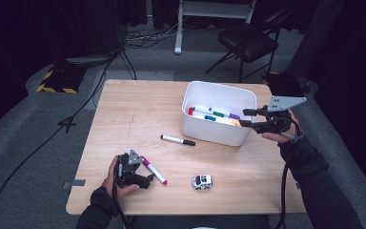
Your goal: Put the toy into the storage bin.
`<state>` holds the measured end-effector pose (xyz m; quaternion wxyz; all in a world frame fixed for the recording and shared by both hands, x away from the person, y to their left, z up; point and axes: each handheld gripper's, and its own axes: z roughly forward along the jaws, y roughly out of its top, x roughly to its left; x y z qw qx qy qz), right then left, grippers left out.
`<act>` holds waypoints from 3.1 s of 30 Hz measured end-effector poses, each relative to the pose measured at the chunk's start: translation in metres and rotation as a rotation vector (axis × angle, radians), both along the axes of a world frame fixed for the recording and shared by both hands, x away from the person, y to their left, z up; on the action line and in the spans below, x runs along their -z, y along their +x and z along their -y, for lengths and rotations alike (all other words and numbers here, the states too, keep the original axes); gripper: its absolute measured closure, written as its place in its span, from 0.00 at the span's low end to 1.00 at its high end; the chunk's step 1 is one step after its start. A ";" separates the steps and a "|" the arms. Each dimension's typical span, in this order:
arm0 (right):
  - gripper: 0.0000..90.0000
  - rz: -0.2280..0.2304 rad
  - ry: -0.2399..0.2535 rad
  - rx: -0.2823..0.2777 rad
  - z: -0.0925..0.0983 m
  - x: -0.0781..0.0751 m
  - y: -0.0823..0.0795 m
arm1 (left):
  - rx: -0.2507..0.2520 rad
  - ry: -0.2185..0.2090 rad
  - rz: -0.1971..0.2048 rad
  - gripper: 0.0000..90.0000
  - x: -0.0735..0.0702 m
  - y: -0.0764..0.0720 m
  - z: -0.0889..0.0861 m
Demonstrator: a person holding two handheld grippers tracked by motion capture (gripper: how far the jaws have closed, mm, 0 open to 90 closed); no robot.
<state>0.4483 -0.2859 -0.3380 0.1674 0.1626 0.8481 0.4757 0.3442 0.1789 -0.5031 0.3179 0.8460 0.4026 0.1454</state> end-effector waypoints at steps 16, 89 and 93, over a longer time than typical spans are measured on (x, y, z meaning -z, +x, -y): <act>0.42 0.031 -0.041 -0.193 -0.072 0.063 -0.044 | 0.001 -0.003 -0.005 0.01 0.000 0.001 0.002; 0.84 -0.198 -0.140 -0.086 -0.131 0.161 -0.001 | -0.004 -0.008 -0.007 0.01 0.000 0.001 0.003; 0.84 -0.188 -0.142 -0.085 -0.119 0.156 -0.008 | -0.004 -0.008 -0.007 0.01 0.000 0.001 0.003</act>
